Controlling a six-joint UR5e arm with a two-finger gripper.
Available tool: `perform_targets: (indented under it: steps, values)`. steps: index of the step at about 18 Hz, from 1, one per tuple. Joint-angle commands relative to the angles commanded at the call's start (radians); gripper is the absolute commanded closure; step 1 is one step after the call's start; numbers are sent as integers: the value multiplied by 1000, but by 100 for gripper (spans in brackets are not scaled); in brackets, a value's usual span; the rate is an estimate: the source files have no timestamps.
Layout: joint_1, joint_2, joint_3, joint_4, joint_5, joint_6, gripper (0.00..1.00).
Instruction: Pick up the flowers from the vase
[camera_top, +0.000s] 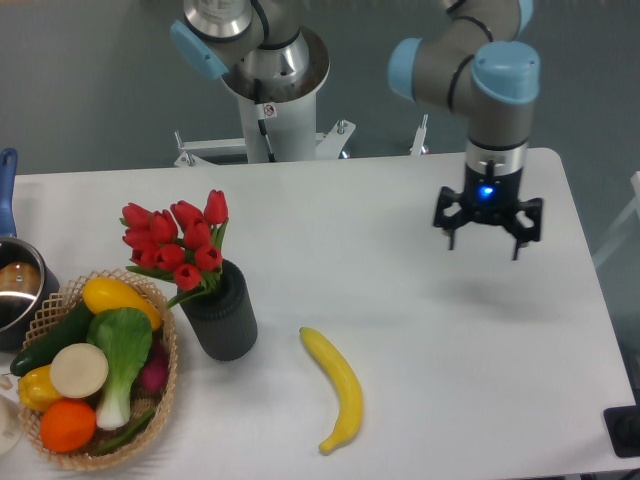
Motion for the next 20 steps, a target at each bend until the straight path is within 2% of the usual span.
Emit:
perform_targets:
  steps: [4,6,9,11,13,14,16,20]
  values:
    - [-74,6,-3,0,-11,-40,0]
    - [-112,23,-37,3,-32,-42,0]
    - [-169,106,-99,6,-93,-39,0]
    - [-189,181,-147,6,-139,-22,0]
    - [-192,241,-190,8,-246,24,0]
    - [-194,253,-205,8,-321,61,0]
    - [-197,252,-225,6,-455,114,0]
    - [-209,210,-224,8,-486,133,0]
